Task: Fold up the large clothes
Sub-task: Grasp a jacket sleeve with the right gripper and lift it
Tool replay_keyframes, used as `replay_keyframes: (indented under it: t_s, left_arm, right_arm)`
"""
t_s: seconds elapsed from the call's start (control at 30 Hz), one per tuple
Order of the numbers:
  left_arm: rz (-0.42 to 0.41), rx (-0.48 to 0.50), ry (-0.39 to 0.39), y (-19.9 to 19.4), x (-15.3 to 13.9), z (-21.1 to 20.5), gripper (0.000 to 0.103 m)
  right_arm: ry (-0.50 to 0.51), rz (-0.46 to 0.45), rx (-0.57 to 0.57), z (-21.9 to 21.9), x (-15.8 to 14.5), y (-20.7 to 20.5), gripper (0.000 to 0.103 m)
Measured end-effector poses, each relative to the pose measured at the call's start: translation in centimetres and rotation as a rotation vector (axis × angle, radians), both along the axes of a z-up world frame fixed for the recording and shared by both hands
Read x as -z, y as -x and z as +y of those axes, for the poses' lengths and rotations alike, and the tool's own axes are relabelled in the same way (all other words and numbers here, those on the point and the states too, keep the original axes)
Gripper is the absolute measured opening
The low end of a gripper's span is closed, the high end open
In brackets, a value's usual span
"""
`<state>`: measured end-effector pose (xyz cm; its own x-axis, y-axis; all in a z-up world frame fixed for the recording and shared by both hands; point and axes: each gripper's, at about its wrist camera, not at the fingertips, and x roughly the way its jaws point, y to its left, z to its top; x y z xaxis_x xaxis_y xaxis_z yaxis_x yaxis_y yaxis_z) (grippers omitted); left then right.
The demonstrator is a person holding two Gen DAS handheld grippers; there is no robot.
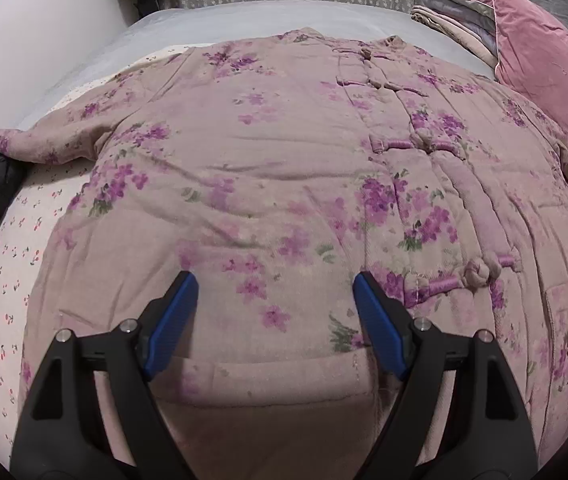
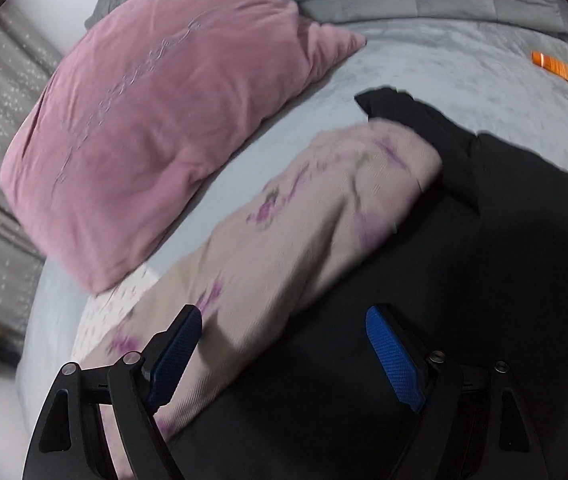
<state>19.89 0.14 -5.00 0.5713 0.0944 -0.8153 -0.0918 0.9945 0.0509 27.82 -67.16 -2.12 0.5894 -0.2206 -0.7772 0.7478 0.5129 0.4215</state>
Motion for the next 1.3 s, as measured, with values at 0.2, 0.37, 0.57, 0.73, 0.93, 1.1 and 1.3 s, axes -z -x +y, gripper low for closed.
replay_keyframes:
  t_s: [0.2,0.37,0.57,0.73,0.93,1.1,1.3]
  left_arm:
    - [-0.025,-0.036,-0.001,0.0,-0.3,0.5,0.081]
    - [-0.047,-0.095,0.019,-0.2,-1.3,2.5,0.081]
    - [0.004,-0.113,0.041,-0.8,-0.1,3.3,0.081]
    - [-0.022,-0.132,0.085,-0.4,-1.4,4.4,0.081]
    - [-0.027,-0.211,0.132,-0.4,-1.8,6.7,0.081]
    - [-0.025,-0.224,0.154,-0.3,-1.9,7.3,0.081]
    - [-0.030,-0.251,0.162,-0.2,-2.2,8.5,0.081]
  right_arm:
    - [0.116,-0.018,-0.074,0.8,-3.1,-1.6,0.013]
    - [0.277,-0.161,-0.074,3.2,-9.7,-0.3,0.012]
    - [0.384,0.046,-0.146,5.7,-8.4,-3.1,0.011]
    - [0.371,0.025,-0.132,6.7,-7.6,-2.8,0.011]
    - [0.574,-0.191,-0.291,16.6,-14.1,-3.1,0.011]
    - [0.761,-0.331,-0.634,32.2,-16.9,-4.3,0.011]
    - [0.881,-0.234,-1.041,49.6,-9.7,-6.0,0.012]
